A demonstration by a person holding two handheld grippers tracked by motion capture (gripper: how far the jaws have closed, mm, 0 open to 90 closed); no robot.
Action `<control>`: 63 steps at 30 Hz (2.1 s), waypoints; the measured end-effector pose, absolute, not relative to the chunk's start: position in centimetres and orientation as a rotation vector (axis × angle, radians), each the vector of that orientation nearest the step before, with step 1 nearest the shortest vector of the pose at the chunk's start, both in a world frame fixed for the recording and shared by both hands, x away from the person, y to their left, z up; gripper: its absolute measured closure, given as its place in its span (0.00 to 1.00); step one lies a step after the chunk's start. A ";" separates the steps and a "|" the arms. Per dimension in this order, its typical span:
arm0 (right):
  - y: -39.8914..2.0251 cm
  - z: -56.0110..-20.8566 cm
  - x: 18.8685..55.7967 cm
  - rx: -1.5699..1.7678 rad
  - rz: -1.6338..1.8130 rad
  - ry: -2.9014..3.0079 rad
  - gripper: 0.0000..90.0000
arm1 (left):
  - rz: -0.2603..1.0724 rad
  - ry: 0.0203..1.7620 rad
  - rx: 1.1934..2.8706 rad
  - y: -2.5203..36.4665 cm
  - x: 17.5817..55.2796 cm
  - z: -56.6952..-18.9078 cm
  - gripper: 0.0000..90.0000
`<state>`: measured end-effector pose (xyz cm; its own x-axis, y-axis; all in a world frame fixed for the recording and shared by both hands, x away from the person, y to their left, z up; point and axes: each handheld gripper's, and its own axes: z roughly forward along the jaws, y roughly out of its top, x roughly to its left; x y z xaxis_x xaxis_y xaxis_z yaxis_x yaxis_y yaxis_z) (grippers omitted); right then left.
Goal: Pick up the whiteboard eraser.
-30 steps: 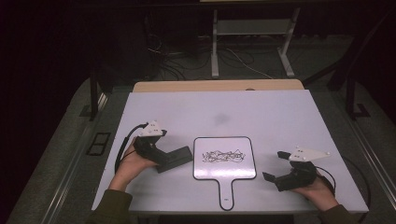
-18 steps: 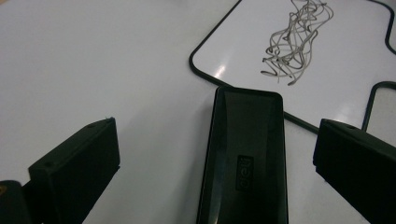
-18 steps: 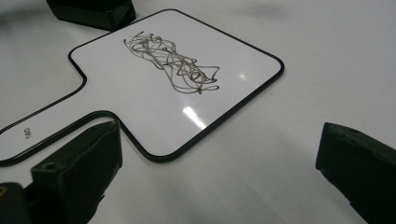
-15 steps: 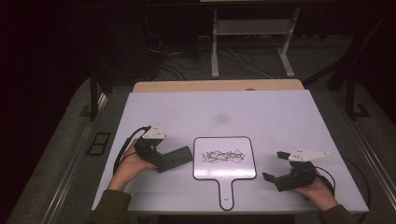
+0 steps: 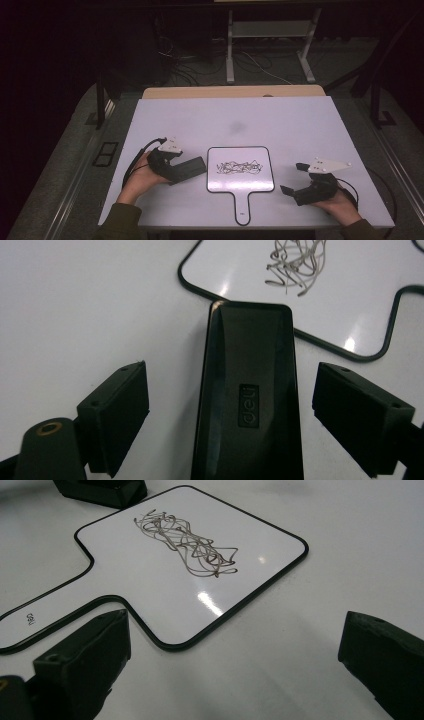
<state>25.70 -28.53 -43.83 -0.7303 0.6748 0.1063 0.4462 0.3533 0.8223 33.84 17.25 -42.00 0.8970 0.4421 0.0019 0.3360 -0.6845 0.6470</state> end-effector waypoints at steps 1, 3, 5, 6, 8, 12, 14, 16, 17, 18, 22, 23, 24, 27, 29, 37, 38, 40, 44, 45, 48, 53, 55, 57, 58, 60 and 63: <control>-28.5 -43.8 25.7 1.002 1.316 2.367 0.00 | 0.203 0.551 2.397 17.2 33.8 -42.1 0.16; -28.5 -43.9 25.7 1.001 1.316 2.368 0.00 | 0.192 0.551 2.412 16.9 33.8 -42.3 0.17; -28.5 -43.9 25.7 0.999 1.315 2.370 0.00 | 0.188 0.548 2.429 16.7 33.9 -42.5 0.18; -28.5 -43.9 25.7 1.000 1.315 2.370 0.00 | 0.190 0.543 2.437 16.6 33.9 -42.6 0.20; -28.5 -43.9 25.7 1.000 1.316 2.369 0.00 | 0.187 0.543 2.439 16.4 33.9 -42.7 0.21; -28.6 -43.9 25.7 1.001 1.315 2.369 0.00 | 0.184 0.515 2.466 16.3 33.9 -42.8 0.25; -28.5 -43.9 25.7 1.000 1.315 2.369 0.00 | 0.185 0.508 2.471 16.2 33.9 -42.8 0.29; -28.6 -43.9 25.7 1.001 1.315 2.369 0.00 | 0.182 0.507 2.472 16.1 33.8 -42.8 0.30; -28.6 -43.9 25.7 1.000 1.314 2.369 0.00 | 0.181 0.508 2.476 16.1 33.8 -42.8 0.32; -28.6 -43.9 25.7 1.000 1.314 2.369 0.00 | 0.183 0.505 2.484 16.1 33.8 -42.8 0.32; -28.6 -43.9 25.7 1.000 1.315 2.368 0.00 | 0.184 0.501 2.501 16.0 33.8 -42.8 0.37; -28.6 -43.9 25.7 0.999 1.314 2.369 0.00 | 0.180 0.500 2.503 16.0 33.8 -42.8 0.40; -28.6 -43.9 25.7 0.999 1.315 2.370 0.00 | 0.176 0.499 2.506 16.0 33.8 -42.9 0.41; -28.6 -43.9 25.7 1.002 1.313 2.372 0.00 | 0.175 0.499 2.508 15.9 33.8 -42.9 0.43; -28.6 -43.9 25.7 1.001 1.312 2.373 0.00 | 0.178 0.499 2.512 15.9 33.8 -42.9 0.43; -28.6 -43.9 25.7 1.000 1.315 2.371 0.00 | 0.177 0.507 2.522 15.8 33.8 -42.7 0.44; -28.6 -43.9 25.7 1.000 1.315 2.371 0.00 | 0.176 0.511 2.521 15.8 33.8 -42.7 0.44; -28.6 -43.9 25.7 1.002 1.315 2.371 0.00 | 0.172 0.528 2.515 15.9 33.8 -42.7 0.44; -28.7 -43.8 25.6 1.005 1.316 2.369 0.00 | 0.174 0.542 2.515 16.0 33.8 -42.7 0.44; -28.7 -43.8 25.6 1.004 1.317 2.369 0.00 | 0.183 0.547 2.516 16.0 33.8 -42.6 0.44; -28.8 -43.8 25.7 1.008 1.317 2.367 0.00 | 0.180 0.577 2.506 16.2 33.8 -42.6 0.44; -28.8 -43.9 25.8 1.018 1.327 2.361 0.00 | 0.165 0.601 2.485 16.4 33.8 -42.4 0.44; -28.8 -43.8 25.7 1.011 1.328 2.362 0.00 | 0.178 0.606 2.477 16.3 33.8 -42.3 0.44; -28.8 -43.8 25.7 1.012 1.330 2.362 0.00 | 0.174 0.616 2.462 16.3 33.7 -42.0 0.44; -28.9 -43.8 25.7 1.012 1.331 2.361 0.00 | 0.171 0.626 2.458 16.3 33.7 -41.9 0.44; -28.9 -43.8 25.7 1.013 1.330 2.361 0.00 | 0.174 0.636 2.456 16.3 33.6 -41.7 0.44; -28.9 -43.8 25.7 1.011 1.330 2.362 0.00 | 0.171 0.646 2.443 16.4 33.6 -41.5 0.44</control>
<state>25.68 -28.85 -43.80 -0.7287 0.6750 0.1153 0.4486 0.3434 0.8251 33.57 16.36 -41.50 0.8733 0.4863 -0.0275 0.4094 -0.7021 0.5827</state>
